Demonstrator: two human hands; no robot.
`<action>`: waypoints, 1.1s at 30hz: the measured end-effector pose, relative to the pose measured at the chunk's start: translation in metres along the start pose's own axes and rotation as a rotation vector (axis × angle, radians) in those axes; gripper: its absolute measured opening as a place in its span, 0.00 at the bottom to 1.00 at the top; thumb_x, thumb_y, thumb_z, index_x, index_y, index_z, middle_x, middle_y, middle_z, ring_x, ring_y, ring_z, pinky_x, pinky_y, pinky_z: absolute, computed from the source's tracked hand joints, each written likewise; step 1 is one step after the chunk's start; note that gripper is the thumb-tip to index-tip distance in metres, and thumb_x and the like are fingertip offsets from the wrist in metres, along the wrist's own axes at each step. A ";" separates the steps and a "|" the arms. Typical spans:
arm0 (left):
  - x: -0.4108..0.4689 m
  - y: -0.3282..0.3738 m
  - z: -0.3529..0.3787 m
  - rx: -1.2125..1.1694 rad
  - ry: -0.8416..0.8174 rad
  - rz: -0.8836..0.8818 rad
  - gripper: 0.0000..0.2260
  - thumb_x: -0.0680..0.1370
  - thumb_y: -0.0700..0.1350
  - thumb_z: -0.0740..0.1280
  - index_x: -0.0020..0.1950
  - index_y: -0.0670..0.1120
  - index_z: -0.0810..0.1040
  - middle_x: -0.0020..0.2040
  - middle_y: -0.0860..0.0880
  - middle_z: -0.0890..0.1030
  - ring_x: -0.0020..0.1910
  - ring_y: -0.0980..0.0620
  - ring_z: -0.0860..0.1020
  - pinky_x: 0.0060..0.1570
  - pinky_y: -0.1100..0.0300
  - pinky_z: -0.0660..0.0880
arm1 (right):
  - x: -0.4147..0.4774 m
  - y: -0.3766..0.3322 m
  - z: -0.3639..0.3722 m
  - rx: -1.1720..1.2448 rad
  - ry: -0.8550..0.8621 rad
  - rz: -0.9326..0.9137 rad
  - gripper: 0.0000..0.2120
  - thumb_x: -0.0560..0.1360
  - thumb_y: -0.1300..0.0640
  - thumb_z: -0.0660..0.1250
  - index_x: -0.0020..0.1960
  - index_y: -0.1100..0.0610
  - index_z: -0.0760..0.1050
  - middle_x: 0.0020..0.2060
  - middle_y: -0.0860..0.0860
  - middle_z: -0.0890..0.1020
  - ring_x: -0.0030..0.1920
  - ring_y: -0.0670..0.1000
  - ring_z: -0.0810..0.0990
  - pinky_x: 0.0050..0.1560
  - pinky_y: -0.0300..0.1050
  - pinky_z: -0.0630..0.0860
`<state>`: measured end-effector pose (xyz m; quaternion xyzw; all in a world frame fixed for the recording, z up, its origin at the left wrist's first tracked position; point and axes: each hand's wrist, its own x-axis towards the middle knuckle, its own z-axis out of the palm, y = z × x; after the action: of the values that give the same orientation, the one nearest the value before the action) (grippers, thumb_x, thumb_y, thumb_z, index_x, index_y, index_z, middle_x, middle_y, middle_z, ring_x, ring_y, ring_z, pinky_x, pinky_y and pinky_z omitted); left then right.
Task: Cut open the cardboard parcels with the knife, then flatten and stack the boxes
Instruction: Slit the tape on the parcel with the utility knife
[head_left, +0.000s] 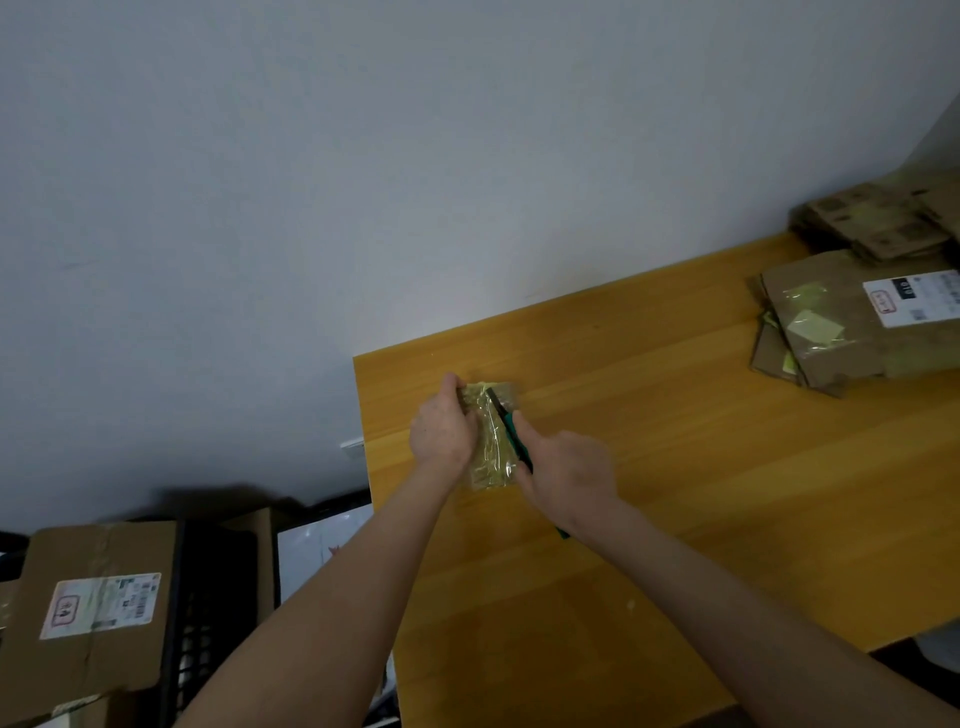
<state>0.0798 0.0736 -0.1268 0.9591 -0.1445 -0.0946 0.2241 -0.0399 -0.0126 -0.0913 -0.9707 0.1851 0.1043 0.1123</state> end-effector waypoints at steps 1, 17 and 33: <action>0.000 0.000 0.001 0.008 0.003 -0.001 0.12 0.79 0.44 0.67 0.61 0.47 0.71 0.50 0.47 0.81 0.41 0.51 0.74 0.30 0.63 0.64 | 0.000 -0.002 -0.001 -0.016 -0.006 -0.004 0.27 0.81 0.46 0.54 0.78 0.48 0.52 0.46 0.54 0.80 0.45 0.55 0.77 0.40 0.46 0.66; 0.001 -0.005 0.004 0.036 0.005 -0.057 0.11 0.79 0.42 0.65 0.60 0.46 0.71 0.55 0.44 0.77 0.51 0.45 0.76 0.41 0.58 0.67 | 0.015 -0.020 -0.012 -0.169 -0.122 -0.018 0.28 0.81 0.54 0.55 0.79 0.52 0.49 0.38 0.49 0.77 0.36 0.52 0.74 0.32 0.45 0.62; 0.021 -0.039 0.011 -0.224 0.030 -0.334 0.11 0.76 0.44 0.69 0.55 0.45 0.71 0.55 0.44 0.78 0.49 0.42 0.80 0.50 0.49 0.78 | -0.010 0.021 0.014 0.009 -0.161 -0.122 0.14 0.79 0.47 0.58 0.61 0.54 0.69 0.39 0.49 0.75 0.37 0.50 0.75 0.30 0.40 0.66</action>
<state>0.1061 0.0965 -0.1566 0.9401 0.0314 -0.1317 0.3129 -0.0587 -0.0246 -0.1056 -0.9681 0.1167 0.1743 0.1371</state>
